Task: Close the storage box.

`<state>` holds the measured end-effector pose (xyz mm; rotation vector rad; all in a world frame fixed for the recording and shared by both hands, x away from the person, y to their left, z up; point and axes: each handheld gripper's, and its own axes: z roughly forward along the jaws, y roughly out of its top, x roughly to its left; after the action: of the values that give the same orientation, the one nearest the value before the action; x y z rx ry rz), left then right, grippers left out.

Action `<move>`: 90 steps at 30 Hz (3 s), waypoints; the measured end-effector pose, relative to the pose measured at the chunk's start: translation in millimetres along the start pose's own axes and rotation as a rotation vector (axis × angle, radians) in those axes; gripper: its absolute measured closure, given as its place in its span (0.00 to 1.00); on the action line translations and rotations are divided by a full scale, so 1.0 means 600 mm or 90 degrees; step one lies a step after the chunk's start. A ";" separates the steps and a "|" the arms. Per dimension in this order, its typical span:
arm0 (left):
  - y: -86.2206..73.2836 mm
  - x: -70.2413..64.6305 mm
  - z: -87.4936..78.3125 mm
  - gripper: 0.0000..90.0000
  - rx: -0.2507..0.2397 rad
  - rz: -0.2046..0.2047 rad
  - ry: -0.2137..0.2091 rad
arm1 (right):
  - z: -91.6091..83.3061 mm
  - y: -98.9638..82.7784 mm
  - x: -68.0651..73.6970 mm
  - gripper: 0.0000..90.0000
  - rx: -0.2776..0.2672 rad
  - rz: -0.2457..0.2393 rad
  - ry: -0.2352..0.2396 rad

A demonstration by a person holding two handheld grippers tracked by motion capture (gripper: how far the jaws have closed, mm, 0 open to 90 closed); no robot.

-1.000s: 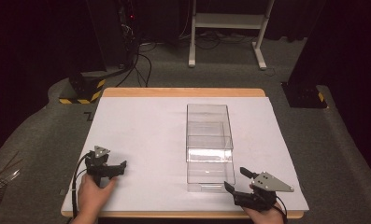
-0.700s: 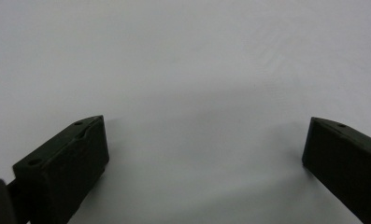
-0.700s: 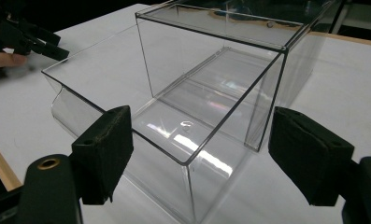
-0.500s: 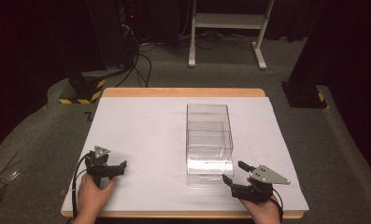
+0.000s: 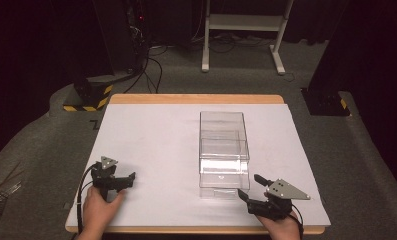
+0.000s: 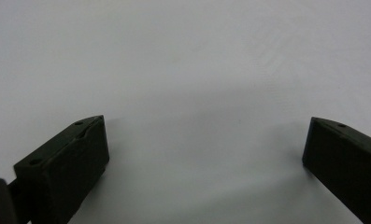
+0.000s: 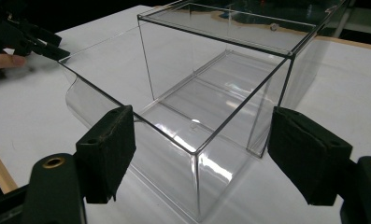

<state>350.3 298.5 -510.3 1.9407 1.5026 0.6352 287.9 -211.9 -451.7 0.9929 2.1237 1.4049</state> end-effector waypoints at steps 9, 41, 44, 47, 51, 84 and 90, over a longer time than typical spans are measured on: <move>0.000 0.000 0.000 0.01 0.000 -0.001 0.000 | 0.005 -0.014 0.000 0.28 0.031 -0.001 -0.007; 0.000 0.000 0.000 0.01 0.000 0.000 0.000 | 0.036 -0.005 -0.021 0.26 0.028 0.013 -0.031; 0.000 0.000 0.000 0.01 0.000 0.000 0.000 | 0.040 -0.004 -0.023 0.25 0.025 0.013 -0.033; 0.000 0.000 0.000 0.01 0.000 0.000 0.000 | 0.045 -0.003 -0.024 0.24 0.026 0.010 -0.031; 0.000 0.000 0.000 0.01 0.000 0.000 0.000 | 0.052 0.000 -0.027 0.23 0.026 0.013 -0.035; 0.000 0.000 0.000 0.01 0.000 0.000 0.000 | 0.090 0.015 -0.050 0.22 0.045 0.023 -0.053; 0.000 0.000 0.000 0.01 0.001 0.000 0.000 | 0.098 0.017 -0.056 0.22 0.045 0.026 -0.061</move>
<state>350.3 298.5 -510.2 1.9407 1.5033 0.6338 352.7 -197.8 -468.2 1.1131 2.1059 1.2819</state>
